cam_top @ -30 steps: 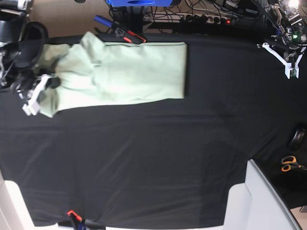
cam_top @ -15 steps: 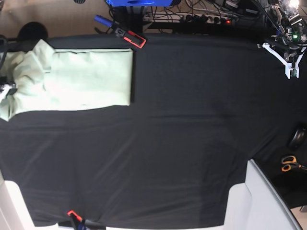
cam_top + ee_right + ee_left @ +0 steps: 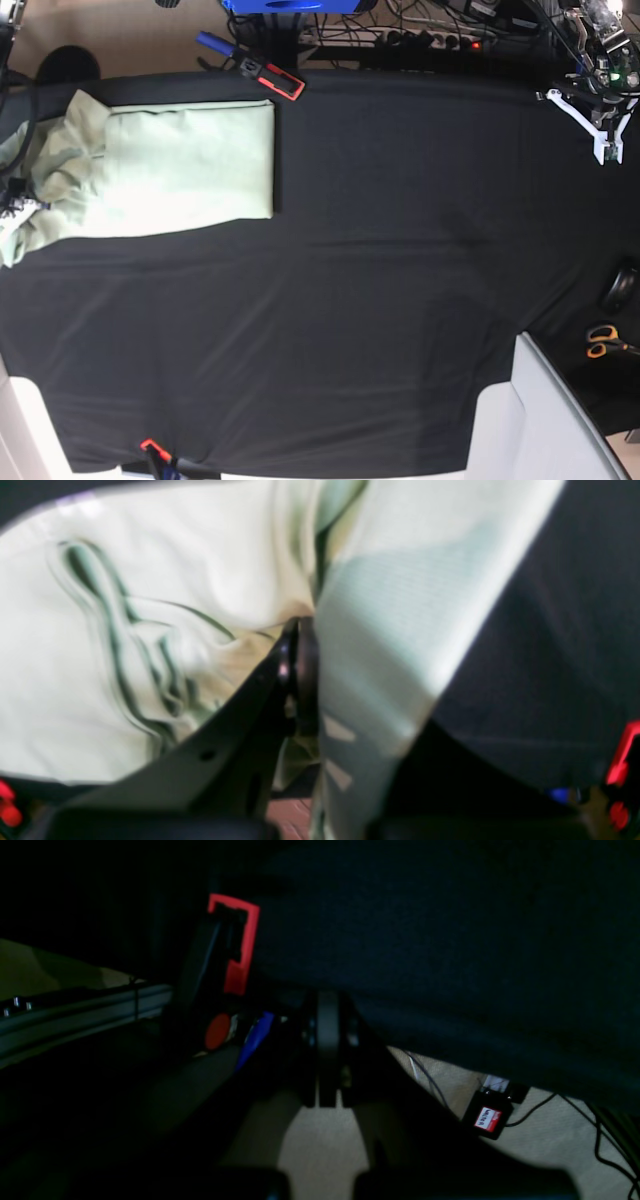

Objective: Fold the T-shirt properly
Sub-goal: 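Grasp the collar end with the right gripper and fold it over the stack, then grasp the folded bundle with the right gripper and fold it over again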

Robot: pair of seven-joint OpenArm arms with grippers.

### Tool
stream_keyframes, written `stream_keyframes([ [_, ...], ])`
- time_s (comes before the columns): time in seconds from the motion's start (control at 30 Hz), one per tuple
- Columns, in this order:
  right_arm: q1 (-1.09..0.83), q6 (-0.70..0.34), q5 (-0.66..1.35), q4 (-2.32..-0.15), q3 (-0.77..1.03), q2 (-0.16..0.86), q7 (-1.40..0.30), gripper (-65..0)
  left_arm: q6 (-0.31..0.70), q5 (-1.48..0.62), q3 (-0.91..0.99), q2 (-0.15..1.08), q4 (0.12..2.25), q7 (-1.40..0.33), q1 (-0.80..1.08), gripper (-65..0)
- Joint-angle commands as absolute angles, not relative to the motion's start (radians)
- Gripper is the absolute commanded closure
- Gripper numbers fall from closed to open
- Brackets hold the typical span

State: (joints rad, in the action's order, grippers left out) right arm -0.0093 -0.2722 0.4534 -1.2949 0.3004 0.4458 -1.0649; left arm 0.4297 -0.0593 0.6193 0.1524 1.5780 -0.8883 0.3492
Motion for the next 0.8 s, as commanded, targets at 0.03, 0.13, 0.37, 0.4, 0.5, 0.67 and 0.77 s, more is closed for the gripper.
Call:
stream_keyframes([
  [0.03,-0.013,-0.232,0.460,-1.357,0.306,0.456,-1.072,-0.1,0.427,-0.059,0.624,0.168,1.592,-0.872,0.349,0.0],
  [0.13,-0.039,-0.163,0.458,-1.428,0.303,0.438,-1.084,-0.1,0.427,-0.059,0.624,0.168,1.592,-0.872,0.349,0.0],
  [0.37,-0.096,0.041,0.458,-1.586,0.124,0.438,-1.090,-0.1,0.427,-0.065,0.624,0.168,1.592,-0.872,0.349,0.0],
  [0.4,-0.097,0.079,0.458,-1.600,0.097,0.438,-1.092,-0.1,0.427,-0.065,0.624,0.168,1.592,-0.872,0.349,0.0],
  [0.5,-0.104,0.173,0.458,-1.633,0.033,0.438,-1.093,-0.1,0.427,-0.065,0.624,0.168,1.592,-0.872,0.349,0.0],
  [0.67,-0.110,0.374,0.458,-1.656,-0.087,0.446,-1.093,-0.1,0.427,-0.062,0.624,0.168,1.592,-0.872,0.349,0.0],
  [0.77,-0.108,0.458,0.458,-1.656,-0.153,0.446,-1.095,-0.1,0.427,-0.065,0.624,0.168,1.592,-0.872,0.349,0.0],
])
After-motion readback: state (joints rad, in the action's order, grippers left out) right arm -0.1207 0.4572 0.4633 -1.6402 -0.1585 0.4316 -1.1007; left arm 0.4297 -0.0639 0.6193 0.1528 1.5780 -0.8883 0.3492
